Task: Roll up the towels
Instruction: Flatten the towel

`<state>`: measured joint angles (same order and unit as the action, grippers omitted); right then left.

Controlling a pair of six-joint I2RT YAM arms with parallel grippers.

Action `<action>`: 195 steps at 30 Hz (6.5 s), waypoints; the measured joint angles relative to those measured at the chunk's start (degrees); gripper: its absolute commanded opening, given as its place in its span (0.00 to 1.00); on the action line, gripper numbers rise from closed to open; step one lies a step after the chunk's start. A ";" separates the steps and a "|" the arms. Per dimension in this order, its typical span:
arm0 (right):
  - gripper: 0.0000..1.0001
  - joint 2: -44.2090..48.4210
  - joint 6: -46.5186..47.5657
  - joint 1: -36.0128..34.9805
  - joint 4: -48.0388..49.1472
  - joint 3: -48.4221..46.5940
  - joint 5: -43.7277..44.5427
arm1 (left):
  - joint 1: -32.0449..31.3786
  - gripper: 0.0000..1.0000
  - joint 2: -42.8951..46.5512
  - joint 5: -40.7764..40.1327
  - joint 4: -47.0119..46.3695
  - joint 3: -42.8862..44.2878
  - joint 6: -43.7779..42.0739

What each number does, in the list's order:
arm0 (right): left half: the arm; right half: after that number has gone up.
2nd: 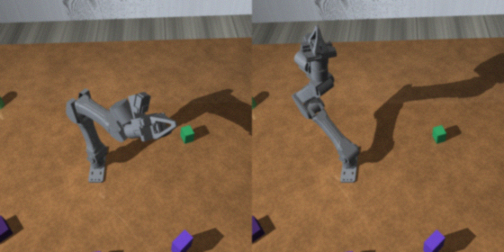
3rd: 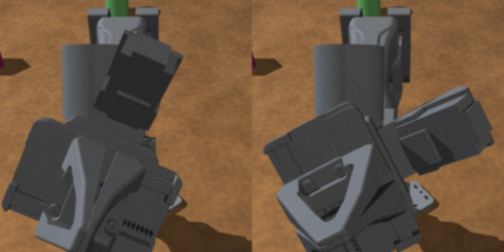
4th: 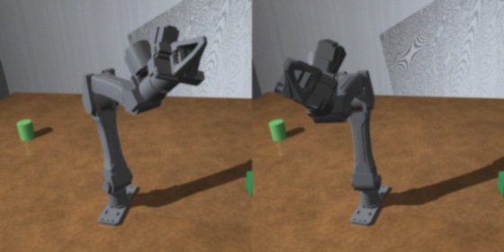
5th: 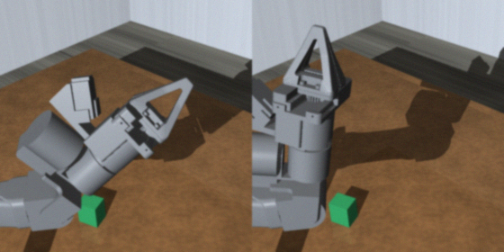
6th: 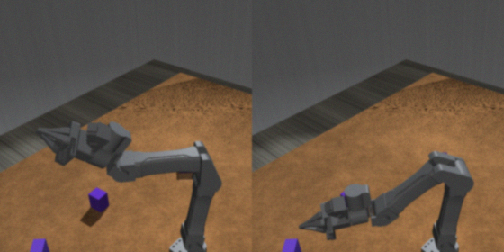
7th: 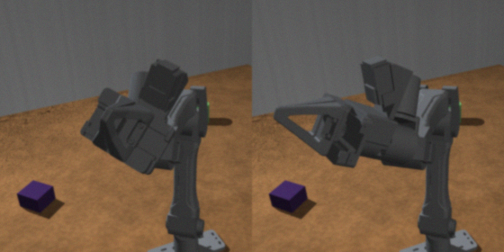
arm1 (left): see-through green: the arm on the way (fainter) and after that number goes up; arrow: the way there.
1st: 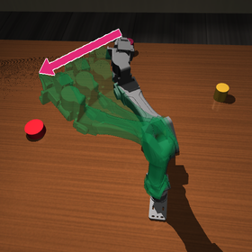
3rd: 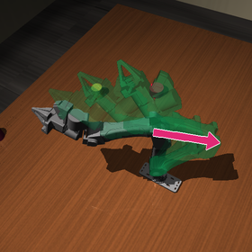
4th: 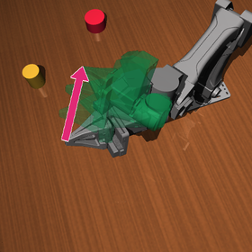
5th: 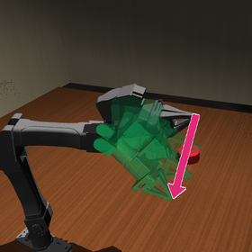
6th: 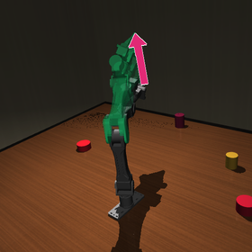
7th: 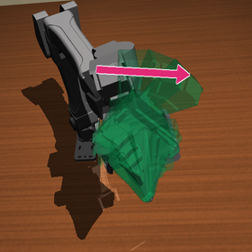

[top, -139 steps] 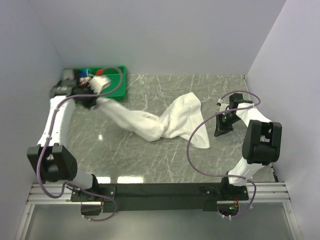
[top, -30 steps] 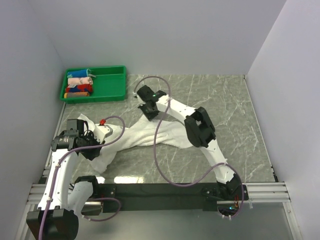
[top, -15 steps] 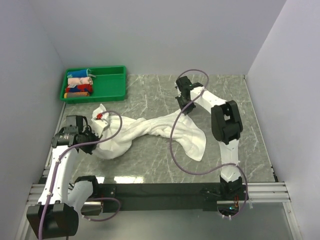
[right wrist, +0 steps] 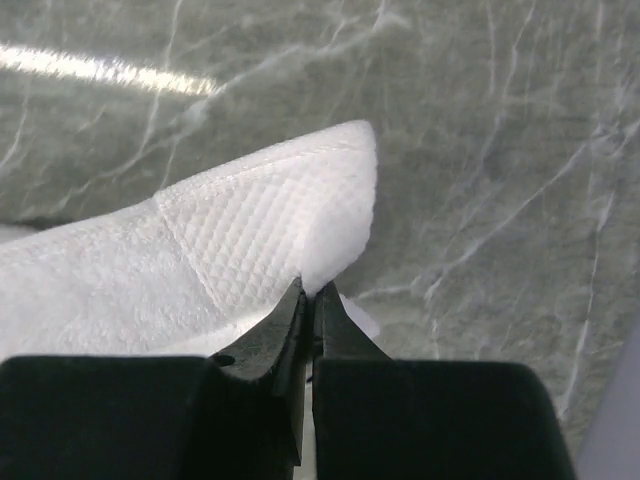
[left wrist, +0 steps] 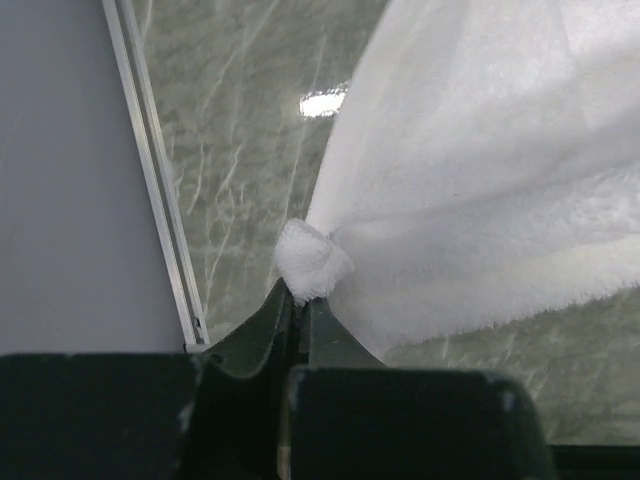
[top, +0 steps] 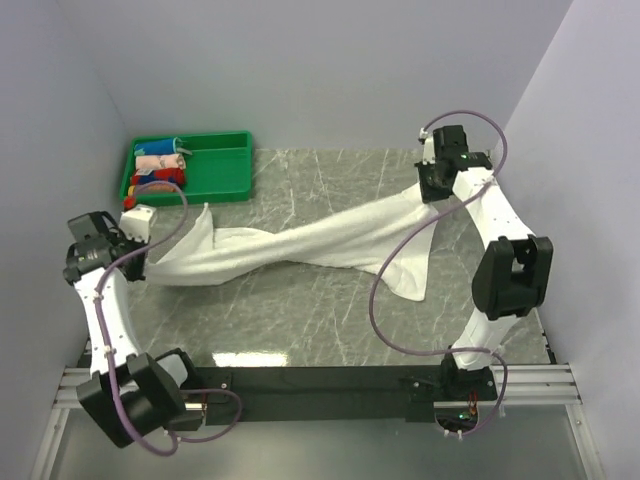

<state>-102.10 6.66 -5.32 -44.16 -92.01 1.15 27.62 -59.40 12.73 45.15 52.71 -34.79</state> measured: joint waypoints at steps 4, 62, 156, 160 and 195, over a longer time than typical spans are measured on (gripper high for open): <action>0.00 4.66 1.70 0.61 -1.97 1.57 -6.29 | 5.27 0.00 -4.11 4.72 3.41 4.68 -0.76; 0.36 -9.66 5.99 2.89 8.52 0.68 -7.67 | -10.78 0.38 -47.34 4.37 -11.54 28.92 15.87; 0.10 -3.02 9.03 2.54 -12.35 29.27 5.16 | 6.49 0.21 -30.69 -5.27 3.43 -1.81 -2.23; 0.17 -2.05 11.04 0.48 -13.07 29.29 5.03 | 6.49 0.25 -26.99 -3.43 7.39 -1.20 -7.28; 0.18 -14.21 15.80 0.44 -11.04 9.51 -2.23 | -1.81 0.21 -39.28 1.99 1.73 7.34 -0.68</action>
<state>-116.31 22.46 -4.89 -55.20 -82.50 -1.08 25.80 -98.67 14.72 46.87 60.05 -35.46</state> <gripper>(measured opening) 0.183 0.222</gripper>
